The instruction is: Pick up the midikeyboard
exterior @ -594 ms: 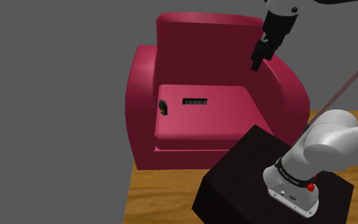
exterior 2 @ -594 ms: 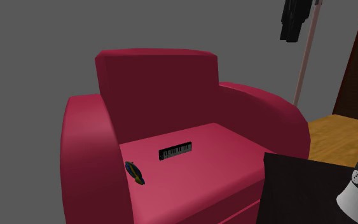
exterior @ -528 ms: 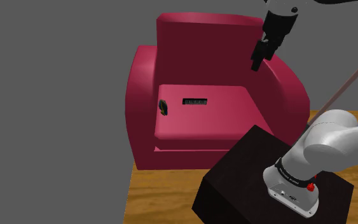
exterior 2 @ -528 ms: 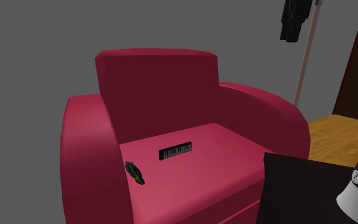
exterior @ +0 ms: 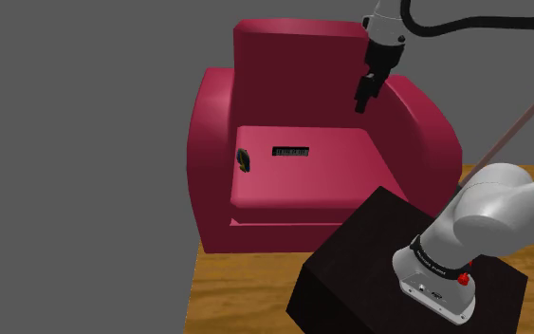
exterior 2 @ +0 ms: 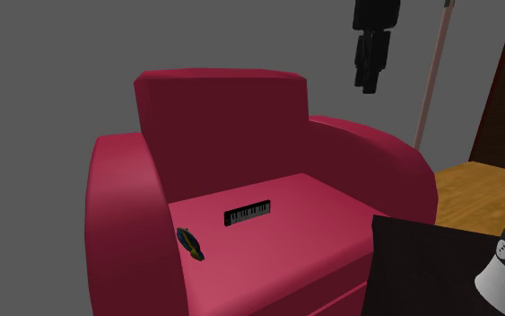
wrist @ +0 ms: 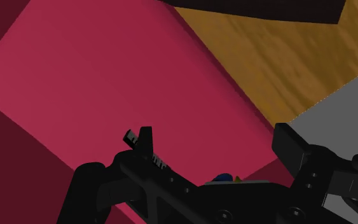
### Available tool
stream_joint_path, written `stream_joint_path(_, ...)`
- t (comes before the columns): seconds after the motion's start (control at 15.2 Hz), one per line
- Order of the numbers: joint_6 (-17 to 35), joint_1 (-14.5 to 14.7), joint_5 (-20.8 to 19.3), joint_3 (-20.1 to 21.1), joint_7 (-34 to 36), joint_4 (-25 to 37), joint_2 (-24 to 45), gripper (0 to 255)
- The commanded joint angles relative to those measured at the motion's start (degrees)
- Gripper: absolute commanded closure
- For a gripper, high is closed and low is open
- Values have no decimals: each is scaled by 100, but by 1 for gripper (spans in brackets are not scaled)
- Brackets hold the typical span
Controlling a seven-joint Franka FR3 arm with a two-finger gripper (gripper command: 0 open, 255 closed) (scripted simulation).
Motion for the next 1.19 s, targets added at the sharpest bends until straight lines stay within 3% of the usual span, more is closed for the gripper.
stream_joint_path(0.0, 358, 8, -87, -195, -336, -23, 330, 0)
stream_joint_path(0.53, 1566, 117, -146, -741, -1485, 249, 1864, 0)
stream_joint_path(1.12, 2538, 184, 220, -1053, -2844, 1156, 3863, 0)
